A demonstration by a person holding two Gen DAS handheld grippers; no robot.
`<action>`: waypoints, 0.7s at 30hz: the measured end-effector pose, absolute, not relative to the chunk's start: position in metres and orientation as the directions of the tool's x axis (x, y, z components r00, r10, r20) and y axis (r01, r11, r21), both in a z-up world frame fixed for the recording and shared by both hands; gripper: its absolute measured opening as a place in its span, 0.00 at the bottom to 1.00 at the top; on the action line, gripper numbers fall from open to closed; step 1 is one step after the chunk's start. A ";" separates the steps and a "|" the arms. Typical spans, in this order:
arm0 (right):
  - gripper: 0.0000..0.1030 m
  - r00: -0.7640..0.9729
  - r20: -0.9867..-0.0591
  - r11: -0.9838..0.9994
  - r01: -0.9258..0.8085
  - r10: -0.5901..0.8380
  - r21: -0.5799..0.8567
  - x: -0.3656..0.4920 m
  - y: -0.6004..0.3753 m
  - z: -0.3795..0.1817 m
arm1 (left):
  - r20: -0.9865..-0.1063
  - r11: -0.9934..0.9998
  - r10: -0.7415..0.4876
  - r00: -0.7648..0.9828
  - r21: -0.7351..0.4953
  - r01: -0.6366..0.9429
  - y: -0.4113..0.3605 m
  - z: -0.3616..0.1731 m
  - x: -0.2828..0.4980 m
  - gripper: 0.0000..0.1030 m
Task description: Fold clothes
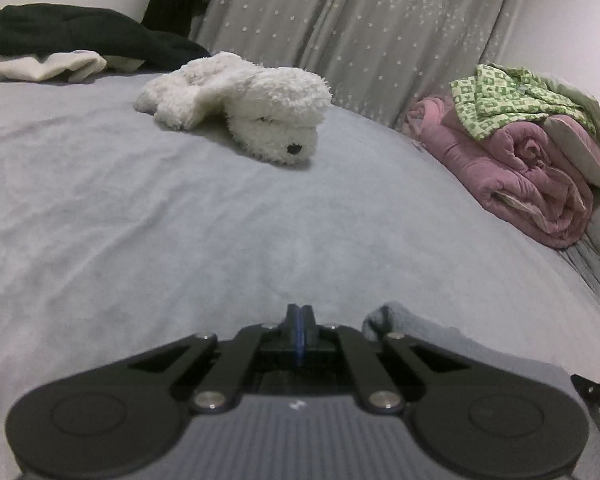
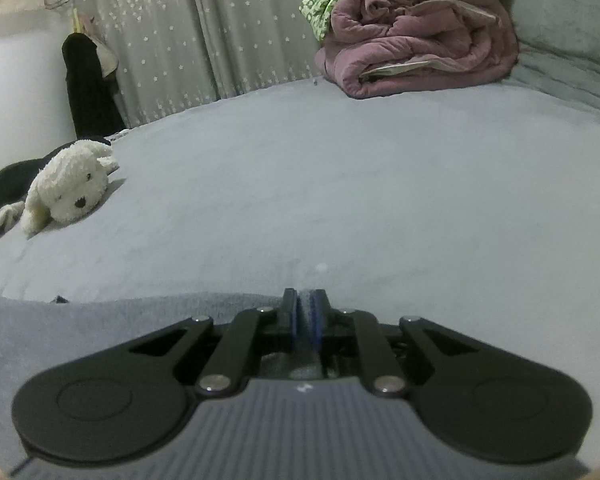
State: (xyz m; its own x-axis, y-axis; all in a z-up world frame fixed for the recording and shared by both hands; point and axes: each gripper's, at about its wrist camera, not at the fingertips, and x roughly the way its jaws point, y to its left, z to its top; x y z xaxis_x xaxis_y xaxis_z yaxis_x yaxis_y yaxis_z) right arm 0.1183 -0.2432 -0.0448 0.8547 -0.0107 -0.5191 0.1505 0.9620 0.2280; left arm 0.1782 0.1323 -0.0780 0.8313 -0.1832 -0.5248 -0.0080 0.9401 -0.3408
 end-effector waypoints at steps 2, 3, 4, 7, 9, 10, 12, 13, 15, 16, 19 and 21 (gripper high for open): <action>0.21 0.856 -0.516 0.958 0.155 -0.008 0.242 0.114 -0.245 -0.042 | -0.526 0.939 -0.185 0.830 -0.345 -0.009 0.133 -0.076 0.177 0.01; 0.29 0.857 -0.515 0.956 0.157 -0.006 0.249 0.112 -0.246 -0.040 | -0.528 0.937 -0.184 0.829 -0.348 -0.013 0.133 -0.074 0.175 0.04; 0.36 0.858 -0.513 0.953 0.159 -0.005 0.256 0.109 -0.247 -0.038 | -0.531 0.936 -0.181 0.828 -0.352 -0.022 0.134 -0.072 0.173 0.07; 0.42 0.860 -0.510 0.946 0.165 0.000 0.278 0.102 -0.251 -0.033 | -0.529 0.922 -0.186 0.828 -0.385 -0.039 0.140 -0.062 0.163 0.39; 0.42 0.852 -0.523 0.941 0.168 0.011 0.295 0.091 -0.255 -0.027 | -0.531 0.907 -0.213 0.820 -0.419 -0.036 0.144 -0.055 0.155 0.42; 0.42 0.848 -0.529 0.938 0.176 0.011 0.300 0.086 -0.257 -0.024 | -0.539 0.899 -0.229 0.810 -0.436 -0.035 0.145 -0.052 0.151 0.43; 0.42 0.844 -0.536 0.923 0.190 0.021 0.335 0.072 -0.263 -0.018 | -0.555 0.880 -0.269 0.787 -0.473 -0.033 0.148 -0.047 0.143 0.51; 0.42 0.842 -0.538 0.913 0.195 0.031 0.359 0.065 -0.266 -0.015 | -0.560 0.871 -0.290 0.776 -0.490 -0.028 0.149 -0.045 0.138 0.54; 0.43 0.841 -0.538 0.888 0.199 0.062 0.414 0.051 -0.272 -0.009 | -0.563 0.860 -0.322 0.761 -0.510 -0.013 0.148 -0.041 0.125 0.62; 0.45 0.840 -0.537 0.876 0.202 0.075 0.439 0.044 -0.275 -0.006 | -0.562 0.860 -0.331 0.758 -0.510 -0.002 0.146 -0.038 0.118 0.63; 0.47 0.840 -0.533 0.852 0.204 0.101 0.482 0.024 -0.278 0.002 | -0.568 0.864 -0.351 0.744 -0.503 0.024 0.142 -0.032 0.097 0.64; 0.47 0.838 -0.534 0.841 0.206 0.112 0.500 0.012 -0.279 0.007 | -0.577 0.866 -0.360 0.733 -0.499 0.033 0.141 -0.029 0.084 0.65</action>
State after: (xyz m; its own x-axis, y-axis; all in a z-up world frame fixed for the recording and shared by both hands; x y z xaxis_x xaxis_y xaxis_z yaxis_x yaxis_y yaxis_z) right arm 0.0119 -0.2787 0.0070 0.8383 0.1116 -0.5337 0.2065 0.8409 0.5002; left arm 0.0840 0.1408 -0.0293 0.7328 -0.3603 -0.5772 0.0325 0.8659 -0.4992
